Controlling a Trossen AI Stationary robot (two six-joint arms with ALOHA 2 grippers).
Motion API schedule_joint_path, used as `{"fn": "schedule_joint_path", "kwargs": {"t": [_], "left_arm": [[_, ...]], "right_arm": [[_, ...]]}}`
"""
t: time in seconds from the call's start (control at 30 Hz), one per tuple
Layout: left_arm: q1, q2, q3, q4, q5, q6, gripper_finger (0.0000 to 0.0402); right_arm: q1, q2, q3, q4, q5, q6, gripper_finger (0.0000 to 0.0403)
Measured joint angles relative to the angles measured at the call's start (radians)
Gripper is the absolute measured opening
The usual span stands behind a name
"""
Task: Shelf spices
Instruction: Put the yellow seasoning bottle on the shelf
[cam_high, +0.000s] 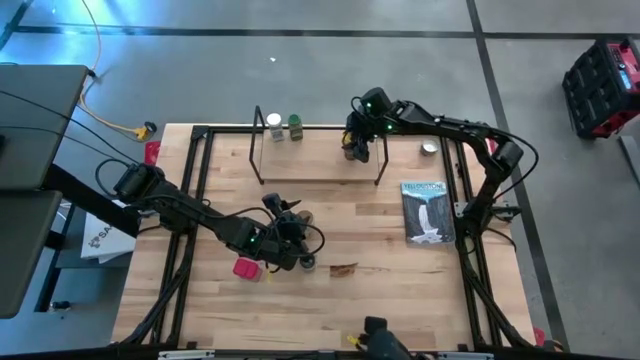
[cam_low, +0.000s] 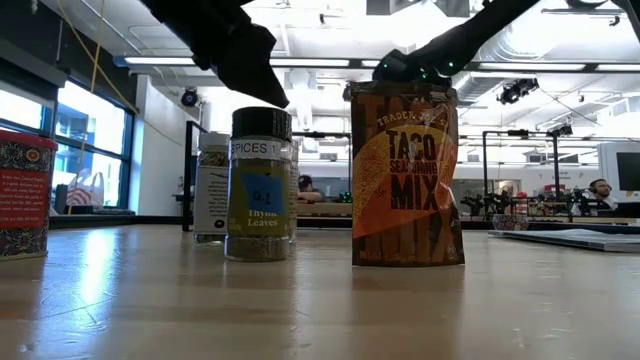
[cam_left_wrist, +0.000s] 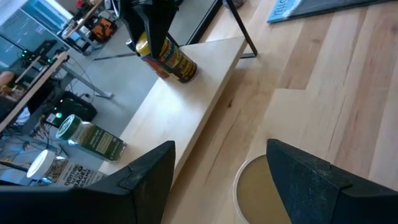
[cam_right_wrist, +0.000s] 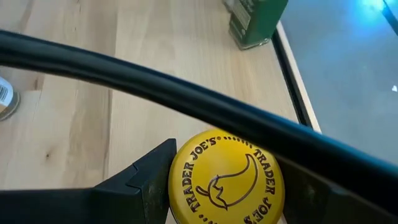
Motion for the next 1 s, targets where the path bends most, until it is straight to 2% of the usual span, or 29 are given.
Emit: {"fn": "schedule_joint_path", "kwargs": {"t": [0.37,1.0], "left_arm": [[0.0,0.0,0.0,0.008,0.001,0.0,0.0248],[0.0,0.0,0.0,0.008,0.008,0.0,0.0248]], "right_arm": [[-0.058,-0.003,-0.007,-0.003,-0.007,0.044,0.022],[-0.069,-0.042,-0.011,-0.074,0.012,0.035,0.0221]]}}
